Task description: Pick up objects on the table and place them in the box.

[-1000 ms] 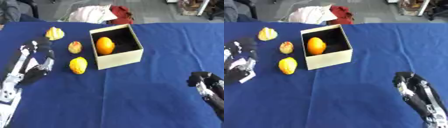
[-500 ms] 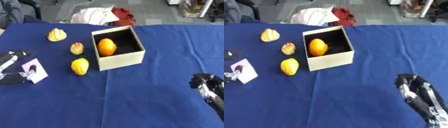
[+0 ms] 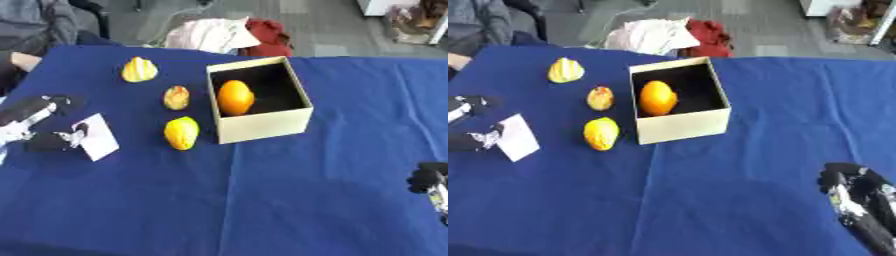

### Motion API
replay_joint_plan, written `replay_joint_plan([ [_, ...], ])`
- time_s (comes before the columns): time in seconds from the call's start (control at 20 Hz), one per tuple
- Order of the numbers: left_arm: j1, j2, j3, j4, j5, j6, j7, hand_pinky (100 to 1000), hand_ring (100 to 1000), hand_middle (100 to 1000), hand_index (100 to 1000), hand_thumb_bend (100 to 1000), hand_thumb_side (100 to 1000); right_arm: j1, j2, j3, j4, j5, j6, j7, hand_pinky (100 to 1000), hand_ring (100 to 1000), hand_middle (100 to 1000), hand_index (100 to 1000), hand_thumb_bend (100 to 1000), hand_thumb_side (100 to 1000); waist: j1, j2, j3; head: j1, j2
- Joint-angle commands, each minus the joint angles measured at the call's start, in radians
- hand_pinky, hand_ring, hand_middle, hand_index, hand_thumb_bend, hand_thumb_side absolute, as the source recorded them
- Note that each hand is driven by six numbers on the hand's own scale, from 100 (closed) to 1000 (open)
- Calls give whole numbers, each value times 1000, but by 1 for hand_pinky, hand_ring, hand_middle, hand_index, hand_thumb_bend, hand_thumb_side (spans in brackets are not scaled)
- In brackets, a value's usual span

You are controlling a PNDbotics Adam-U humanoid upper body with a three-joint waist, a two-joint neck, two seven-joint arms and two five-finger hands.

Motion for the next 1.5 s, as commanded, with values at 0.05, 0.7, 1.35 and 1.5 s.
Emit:
replay_joint_plan([
  [0.05, -23, 63, -1, 34, -17, -6, -23, 833, 796, 812, 941, 185, 587, -7, -21, -5, -16, 5, -1, -1, 636, 637, 590, 693, 100, 438, 16, -27, 0, 2, -11],
  [0.7, -91, 57, -56, 149, -38, -37, -77, 828, 787, 811, 938, 229, 714, -11, -23, 0, -13, 5, -1, 4, 636, 637, 590, 693, 100, 427, 11, -29, -3, 4, -16],
  [1.35, -57, 81, 8, 12, -31, -53, -78, 840, 801, 827, 950, 325, 750, -8, -25, -3, -12, 7, -1, 0, 636, 636, 590, 693, 100, 429, 14, -31, 1, 1, -21],
  [1.5, -46, 76, -10, 13, -61, -66, -121, 841, 804, 828, 950, 389, 782, -8, -25, -2, -11, 7, -1, 1, 636, 636, 590, 693, 100, 428, 14, -33, 0, 2, -21],
])
